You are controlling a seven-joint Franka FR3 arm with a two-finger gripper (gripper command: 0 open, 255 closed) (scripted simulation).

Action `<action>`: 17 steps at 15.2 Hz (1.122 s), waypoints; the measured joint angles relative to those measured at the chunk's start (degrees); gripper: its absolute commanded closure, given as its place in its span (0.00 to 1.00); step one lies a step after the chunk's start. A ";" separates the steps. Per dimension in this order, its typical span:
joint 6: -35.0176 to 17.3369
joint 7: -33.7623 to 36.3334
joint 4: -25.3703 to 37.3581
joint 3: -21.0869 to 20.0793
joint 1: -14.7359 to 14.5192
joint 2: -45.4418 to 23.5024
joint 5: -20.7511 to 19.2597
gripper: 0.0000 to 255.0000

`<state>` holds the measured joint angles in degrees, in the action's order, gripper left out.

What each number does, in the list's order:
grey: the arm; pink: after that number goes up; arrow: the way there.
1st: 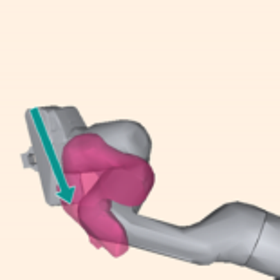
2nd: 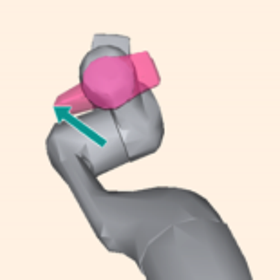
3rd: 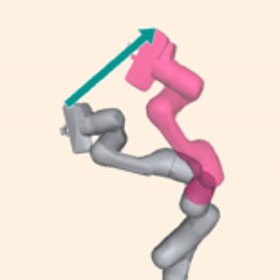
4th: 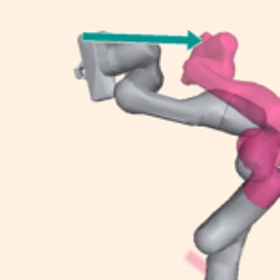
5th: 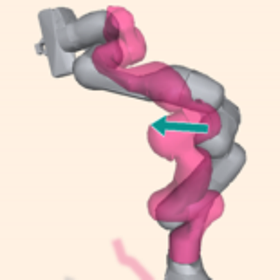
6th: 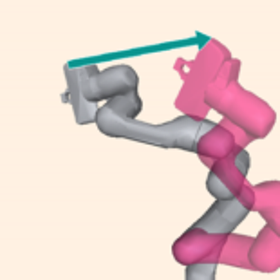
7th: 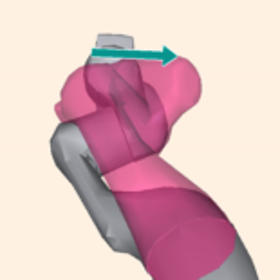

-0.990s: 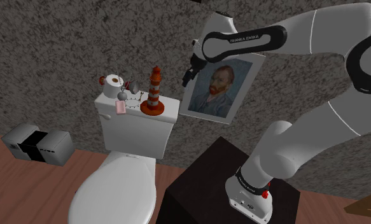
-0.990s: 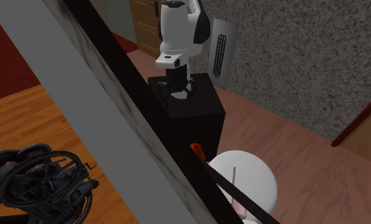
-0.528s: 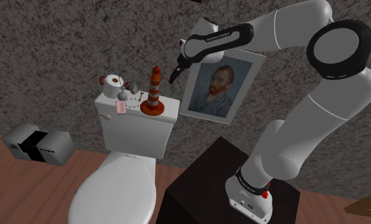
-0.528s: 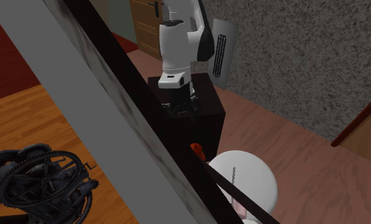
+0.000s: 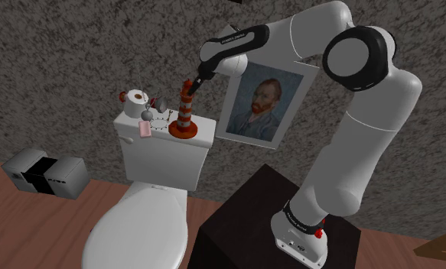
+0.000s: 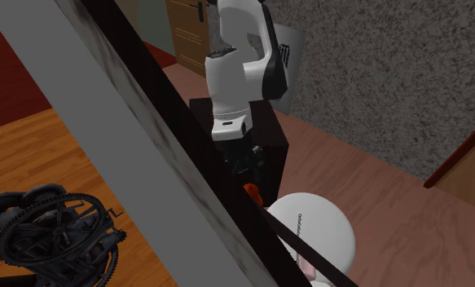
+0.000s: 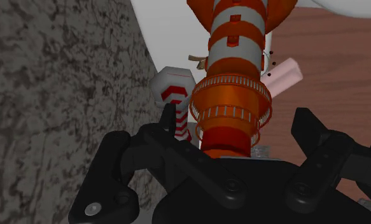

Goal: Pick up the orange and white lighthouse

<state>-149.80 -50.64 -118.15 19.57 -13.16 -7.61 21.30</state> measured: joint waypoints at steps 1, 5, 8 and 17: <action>-0.50 -0.97 0.19 -0.21 0.20 -0.67 0.94 0.00; -2.88 -3.78 -0.38 -1.02 0.84 -2.72 3.92 0.00; -4.15 -5.18 -0.69 -1.54 1.21 -3.87 5.50 1.00; -4.34 -5.49 -0.64 -1.61 1.33 -4.05 5.82 1.00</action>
<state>-154.14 -56.13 -118.79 17.96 -11.82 -11.66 27.12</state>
